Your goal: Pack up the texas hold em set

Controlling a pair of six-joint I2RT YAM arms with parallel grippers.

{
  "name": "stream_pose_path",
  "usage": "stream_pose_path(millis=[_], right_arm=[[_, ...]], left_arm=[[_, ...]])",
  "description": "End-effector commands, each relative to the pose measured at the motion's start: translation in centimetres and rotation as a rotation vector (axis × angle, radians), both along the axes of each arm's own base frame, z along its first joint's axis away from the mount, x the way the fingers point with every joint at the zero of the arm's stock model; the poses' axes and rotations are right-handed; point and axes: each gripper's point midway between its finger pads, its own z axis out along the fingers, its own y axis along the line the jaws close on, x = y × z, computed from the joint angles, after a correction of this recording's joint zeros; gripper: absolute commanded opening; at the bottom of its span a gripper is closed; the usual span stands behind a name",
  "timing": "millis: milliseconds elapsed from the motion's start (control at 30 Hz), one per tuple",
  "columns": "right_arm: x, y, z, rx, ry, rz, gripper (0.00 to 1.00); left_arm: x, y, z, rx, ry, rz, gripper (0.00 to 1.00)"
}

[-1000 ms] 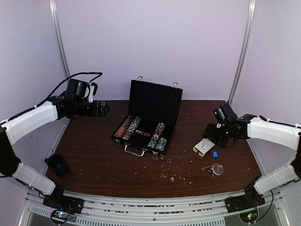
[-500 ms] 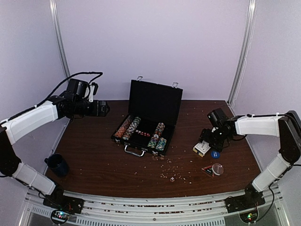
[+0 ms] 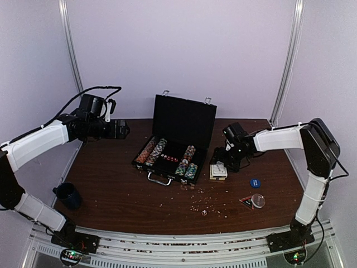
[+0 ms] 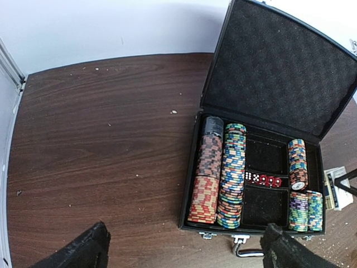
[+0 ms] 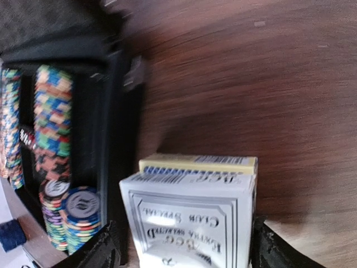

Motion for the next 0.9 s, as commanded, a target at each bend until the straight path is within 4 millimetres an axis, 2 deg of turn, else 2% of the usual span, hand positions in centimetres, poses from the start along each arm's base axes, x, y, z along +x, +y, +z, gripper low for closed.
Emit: stream_pose_path(millis=[0, 200, 333, 533, 733, 867], right_arm=[[0.3, 1.7, 1.9, -0.018, -0.043, 0.044, 0.79], [0.8, -1.8, 5.1, -0.189, -0.109, -0.004, 0.83], [0.1, -2.7, 6.3, -0.284, -0.107, 0.028, 0.83], [-1.2, -0.2, 6.8, -0.296, -0.103, 0.088, 0.80], [-1.5, 1.6, 4.9, -0.372, -0.070, 0.127, 0.79], [-1.1, 3.1, 4.6, -0.401, -0.077, 0.166, 0.77]], left_arm=[[0.6, 0.2, 1.2, -0.009, -0.038, 0.021, 0.98], [0.6, 0.2, 1.1, -0.003, -0.041, 0.023, 0.98], [0.7, 0.1, 1.0, -0.013, -0.042, 0.019, 0.98], [0.8, -0.2, 0.9, -0.021, -0.038, 0.013, 0.98], [0.3, 0.0, 1.0, -0.039, -0.038, 0.026, 0.98], [0.0, 0.2, 0.6, -0.050, -0.031, 0.037, 0.98]])
